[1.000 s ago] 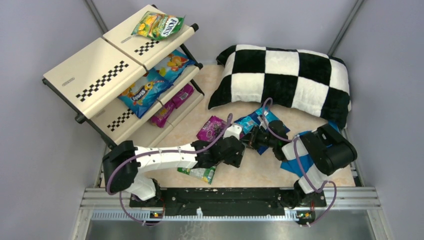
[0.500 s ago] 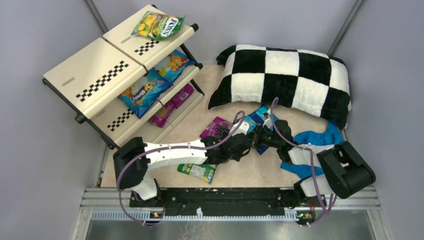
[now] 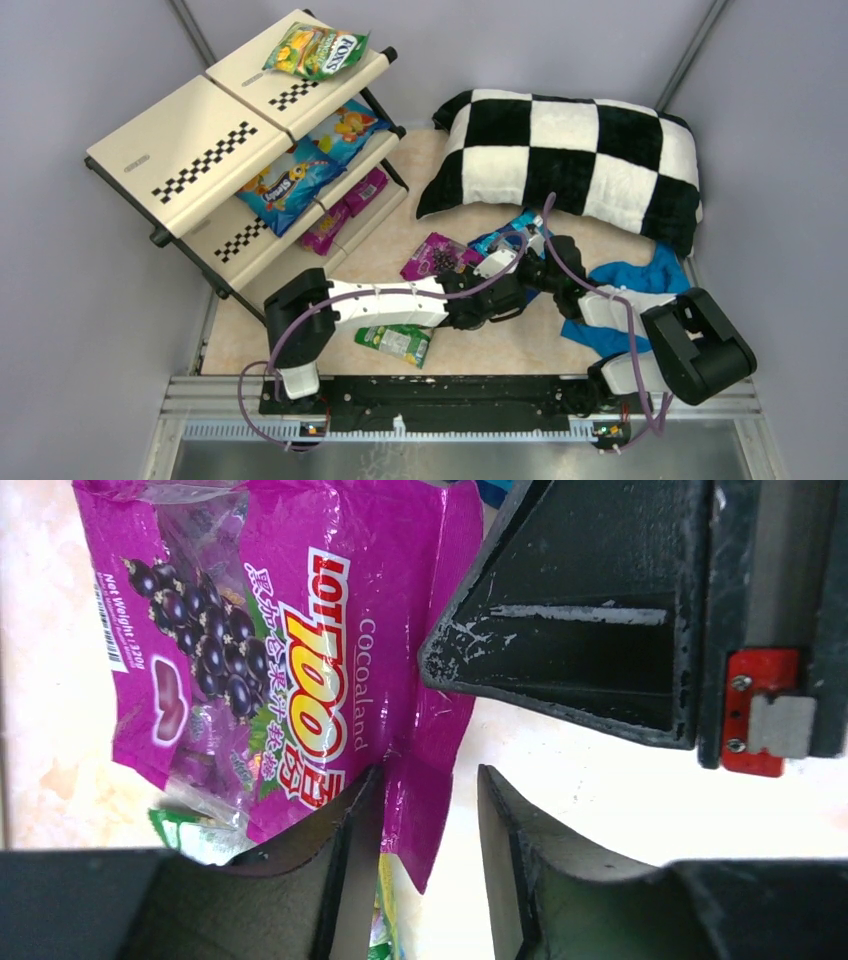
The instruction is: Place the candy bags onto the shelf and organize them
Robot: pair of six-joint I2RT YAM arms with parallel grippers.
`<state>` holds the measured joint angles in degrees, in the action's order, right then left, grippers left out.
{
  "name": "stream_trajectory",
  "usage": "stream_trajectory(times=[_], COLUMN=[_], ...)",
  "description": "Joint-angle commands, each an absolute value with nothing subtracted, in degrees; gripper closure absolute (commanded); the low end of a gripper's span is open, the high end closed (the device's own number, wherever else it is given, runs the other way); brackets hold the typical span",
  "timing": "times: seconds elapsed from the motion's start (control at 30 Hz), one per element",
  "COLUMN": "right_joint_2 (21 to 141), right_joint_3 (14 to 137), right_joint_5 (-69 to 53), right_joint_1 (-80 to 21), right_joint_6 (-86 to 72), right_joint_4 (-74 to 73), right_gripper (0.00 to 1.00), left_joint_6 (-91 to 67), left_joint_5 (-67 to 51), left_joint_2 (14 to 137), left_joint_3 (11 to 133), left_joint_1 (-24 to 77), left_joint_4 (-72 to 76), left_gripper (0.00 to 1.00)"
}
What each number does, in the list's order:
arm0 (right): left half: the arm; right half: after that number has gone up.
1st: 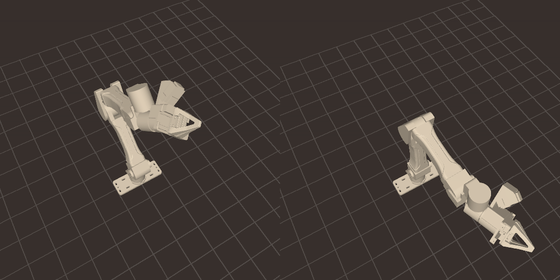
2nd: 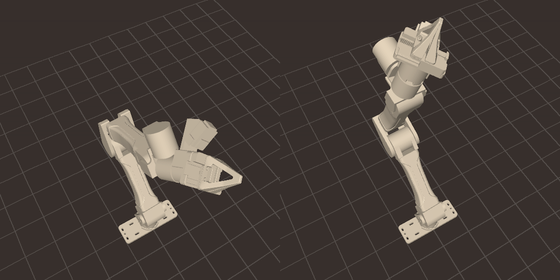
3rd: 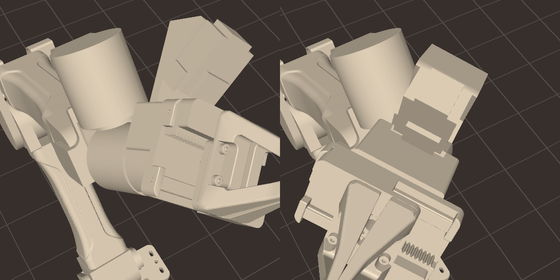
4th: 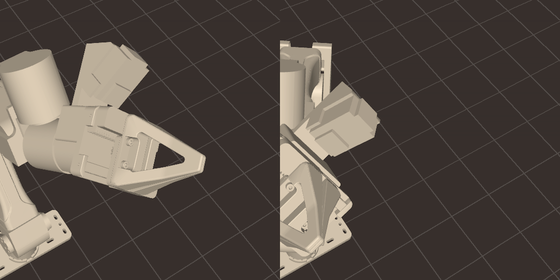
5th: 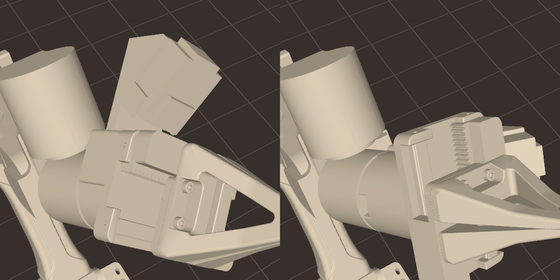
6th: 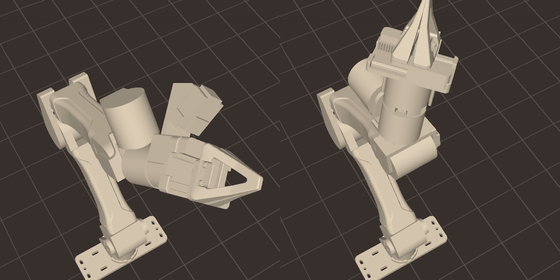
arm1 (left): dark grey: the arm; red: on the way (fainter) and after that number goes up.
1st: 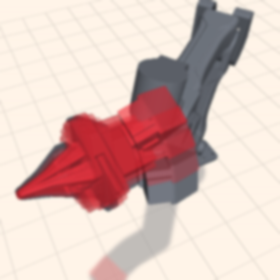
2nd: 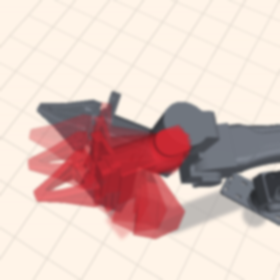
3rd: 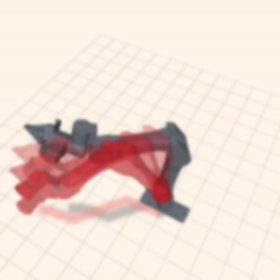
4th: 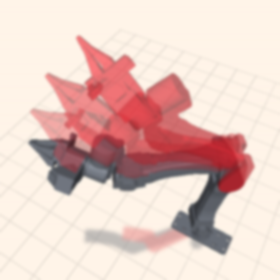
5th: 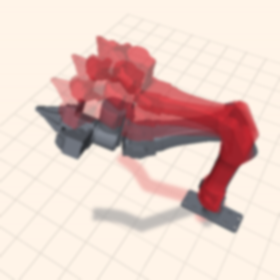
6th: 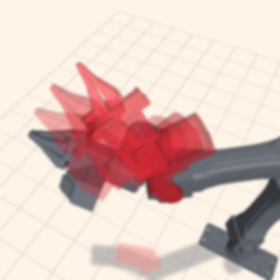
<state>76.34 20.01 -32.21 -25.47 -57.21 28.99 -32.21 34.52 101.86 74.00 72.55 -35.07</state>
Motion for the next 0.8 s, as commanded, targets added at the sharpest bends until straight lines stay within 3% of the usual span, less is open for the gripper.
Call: stream_trajectory(times=[0.0,0.13,0.23,0.27,0.33,0.43,0.6,0.77], right_joint_2=[73.4,72.3,71.1,70.8,70.4,70.3,71.1,72.2], right_joint_3=[23.1,23.4,24.0,24.3,25.4,25.9,25.4,23.5], right_joint_5=[-33.6,-32.5,-31.8,-31.6,-31.0,-29.6,-25.8,-26.2], right_joint_1=[-25.8,-25.8,-25.9,-25.8,-25.8,-25.8,-25.9,-26.7], right_joint_6=[-58.0,-58.0,-57.4,-56.7,-54.7,-53.3,-59.2,-65.7], right_joint_4=[32.5,30.4,27.7,26.5,22.4,19.0,17.5,25.6], right_gripper=[1.00,1.00,0.98,0.90,0.63,0.35,0.12,0.08], left_joint_6=[-31.8,-32.9,-33.7,-33.9,-33.7,-32.6,-32.1,-30.7], left_joint_5=[39.7,41.2,41.6,41.5,41.0,39.4,36.4,33.6], left_joint_2=[104.7,106.8,106.3,105.8,104.4,101.4,96.8,95.2], left_joint_3=[76.5,78.7,79.4,79.6,79.6,78.3,73.8,72.3], left_joint_1=[72.9,73.0,73.1,73.1,73.1,73.1,73.1,73.0], left_joint_4=[-41.3,-44.2,-44.4,-44.2,-43.2,-40.0,-33.8,-29.7], left_gripper=[0.59,0.73,0.93,0.99,1.00,1.00,1.00,1.00])
